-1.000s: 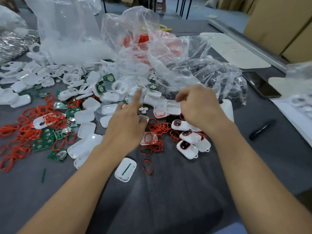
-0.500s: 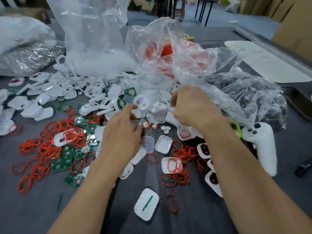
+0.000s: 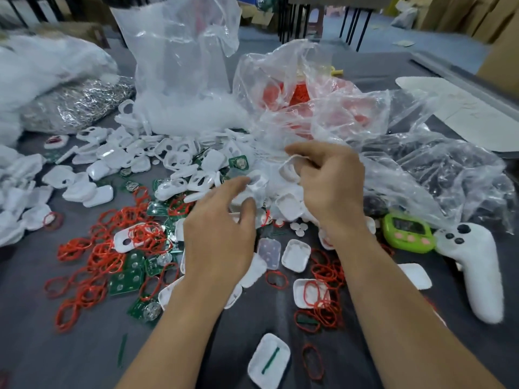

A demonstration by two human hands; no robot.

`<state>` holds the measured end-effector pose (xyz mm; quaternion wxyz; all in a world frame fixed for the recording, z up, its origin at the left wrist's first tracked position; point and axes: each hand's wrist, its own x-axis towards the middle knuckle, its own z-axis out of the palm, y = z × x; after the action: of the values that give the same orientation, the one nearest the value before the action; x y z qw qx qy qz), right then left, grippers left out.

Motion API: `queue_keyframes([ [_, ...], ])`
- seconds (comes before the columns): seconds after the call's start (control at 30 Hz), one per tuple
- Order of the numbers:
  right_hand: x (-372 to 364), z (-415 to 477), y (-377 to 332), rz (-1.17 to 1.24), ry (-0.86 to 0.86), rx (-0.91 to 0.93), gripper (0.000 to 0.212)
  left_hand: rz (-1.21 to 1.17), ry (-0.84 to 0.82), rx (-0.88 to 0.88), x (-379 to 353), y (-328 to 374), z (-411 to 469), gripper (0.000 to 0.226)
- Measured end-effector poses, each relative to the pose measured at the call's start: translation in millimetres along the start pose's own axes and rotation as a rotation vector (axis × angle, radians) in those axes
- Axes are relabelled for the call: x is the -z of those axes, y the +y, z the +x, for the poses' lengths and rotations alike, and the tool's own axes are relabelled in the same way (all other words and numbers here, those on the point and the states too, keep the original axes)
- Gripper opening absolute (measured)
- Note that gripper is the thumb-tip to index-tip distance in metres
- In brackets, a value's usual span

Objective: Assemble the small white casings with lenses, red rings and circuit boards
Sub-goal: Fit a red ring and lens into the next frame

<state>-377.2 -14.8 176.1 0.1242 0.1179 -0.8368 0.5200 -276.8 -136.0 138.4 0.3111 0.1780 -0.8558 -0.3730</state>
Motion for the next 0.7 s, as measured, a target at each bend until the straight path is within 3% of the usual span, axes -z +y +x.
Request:
queue_keyframes([
  [0.1, -4.0, -23.7, 3.1, 0.606, -0.007, -0.366, 0.026, -0.253, -0.132, 0.131, -3.1, 4.8, -4.2, 0.038],
  [0.2, -8.3, -40.6, 4.8, 0.814, -0.114, -0.559, 0.023, -0.469, -0.255, 0.226, -8.2, 5.4, -4.8, 0.045],
  [0.4, -7.8, -46.6, 10.6, 0.560, -0.186, -0.468, 0.029, -0.783, -0.140, 0.313, -4.7, 5.8, 2.5, 0.021],
  [0.53, -13.1, -48.2, 11.5, 0.594, -0.343, -0.493, 0.028, -1.026, -0.351, 0.490, -4.7, 6.1, 6.1, 0.038],
  [0.7, -3.5, -47.5, 13.6, 0.154, -0.313, -0.273, 0.017, -1.047, -0.401, 0.492, -4.8, 3.2, 6.7, 0.031],
])
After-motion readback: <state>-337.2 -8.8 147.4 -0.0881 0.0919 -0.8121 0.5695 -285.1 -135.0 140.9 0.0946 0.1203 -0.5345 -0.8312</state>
